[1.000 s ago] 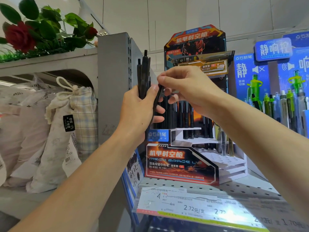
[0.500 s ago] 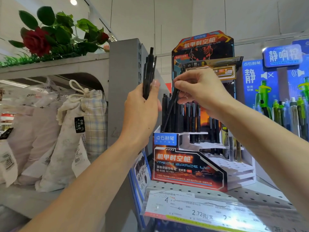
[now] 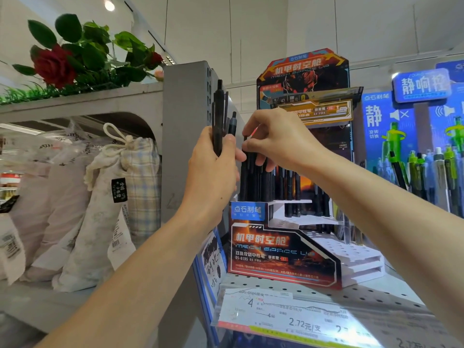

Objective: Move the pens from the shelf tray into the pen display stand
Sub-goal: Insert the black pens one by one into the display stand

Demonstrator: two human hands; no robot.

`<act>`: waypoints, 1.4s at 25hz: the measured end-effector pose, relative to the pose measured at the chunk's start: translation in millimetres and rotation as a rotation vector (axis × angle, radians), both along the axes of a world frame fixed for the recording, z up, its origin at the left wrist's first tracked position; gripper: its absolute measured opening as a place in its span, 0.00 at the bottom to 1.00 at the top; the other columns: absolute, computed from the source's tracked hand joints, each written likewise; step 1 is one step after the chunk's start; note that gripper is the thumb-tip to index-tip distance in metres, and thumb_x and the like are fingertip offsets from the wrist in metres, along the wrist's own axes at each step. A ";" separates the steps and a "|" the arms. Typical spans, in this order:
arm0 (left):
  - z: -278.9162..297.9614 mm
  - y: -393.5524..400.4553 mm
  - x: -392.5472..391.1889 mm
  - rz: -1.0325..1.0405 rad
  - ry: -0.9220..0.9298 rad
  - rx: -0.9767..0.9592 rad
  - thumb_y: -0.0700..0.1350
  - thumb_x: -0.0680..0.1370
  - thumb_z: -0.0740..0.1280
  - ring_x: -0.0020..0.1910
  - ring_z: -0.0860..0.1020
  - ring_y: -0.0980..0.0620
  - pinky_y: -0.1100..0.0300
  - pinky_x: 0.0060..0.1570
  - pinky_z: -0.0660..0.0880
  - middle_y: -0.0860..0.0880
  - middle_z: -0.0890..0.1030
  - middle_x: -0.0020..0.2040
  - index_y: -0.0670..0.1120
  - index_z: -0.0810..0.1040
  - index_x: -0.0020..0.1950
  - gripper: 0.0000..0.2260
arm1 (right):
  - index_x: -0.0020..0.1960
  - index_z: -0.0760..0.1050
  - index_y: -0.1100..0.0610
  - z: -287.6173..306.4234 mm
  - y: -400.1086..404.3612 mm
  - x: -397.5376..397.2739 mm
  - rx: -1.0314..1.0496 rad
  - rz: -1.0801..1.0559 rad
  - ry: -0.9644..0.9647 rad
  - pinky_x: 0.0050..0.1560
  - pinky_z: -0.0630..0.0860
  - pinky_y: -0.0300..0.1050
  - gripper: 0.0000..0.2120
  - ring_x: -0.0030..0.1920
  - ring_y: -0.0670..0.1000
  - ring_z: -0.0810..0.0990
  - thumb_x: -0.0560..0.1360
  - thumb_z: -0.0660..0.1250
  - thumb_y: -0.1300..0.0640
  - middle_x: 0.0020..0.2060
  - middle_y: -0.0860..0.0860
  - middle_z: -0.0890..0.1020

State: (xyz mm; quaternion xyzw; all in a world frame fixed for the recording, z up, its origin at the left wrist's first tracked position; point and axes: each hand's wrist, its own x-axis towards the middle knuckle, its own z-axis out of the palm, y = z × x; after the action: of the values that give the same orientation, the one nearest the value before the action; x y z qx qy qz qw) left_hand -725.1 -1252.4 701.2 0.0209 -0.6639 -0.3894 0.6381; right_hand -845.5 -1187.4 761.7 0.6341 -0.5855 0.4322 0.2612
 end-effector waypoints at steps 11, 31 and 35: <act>-2.3 -0.5 4.6 -0.002 -0.022 -0.048 0.49 0.85 0.61 0.25 0.70 0.55 0.64 0.22 0.70 0.54 0.81 0.34 0.61 0.73 0.47 0.09 | 0.56 0.83 0.57 5.4 -0.2 -3.9 0.017 -0.110 0.182 0.32 0.73 0.28 0.08 0.32 0.36 0.78 0.78 0.70 0.56 0.43 0.46 0.81; -0.3 -5.0 -1.9 0.033 -0.026 0.011 0.52 0.85 0.59 0.39 0.85 0.53 0.59 0.30 0.81 0.48 0.85 0.41 0.52 0.76 0.54 0.08 | 0.54 0.82 0.59 23.8 25.5 -29.0 -0.223 0.345 -0.516 0.37 0.82 0.40 0.06 0.40 0.48 0.86 0.77 0.71 0.62 0.45 0.54 0.85; -1.5 -9.7 1.7 0.070 -0.038 -0.009 0.54 0.85 0.58 0.26 0.75 0.56 0.65 0.24 0.72 0.51 0.79 0.33 0.51 0.76 0.53 0.10 | 0.53 0.82 0.59 18.2 22.7 -35.1 -0.149 0.270 -0.438 0.37 0.82 0.40 0.06 0.36 0.47 0.84 0.77 0.72 0.63 0.42 0.53 0.84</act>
State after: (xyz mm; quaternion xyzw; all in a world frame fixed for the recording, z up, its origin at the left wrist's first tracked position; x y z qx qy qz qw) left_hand -723.3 -1262.2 699.7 0.0489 -0.6765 -0.3633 0.6386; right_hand -880.5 -1164.7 779.9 0.5771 -0.5048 0.6318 0.1143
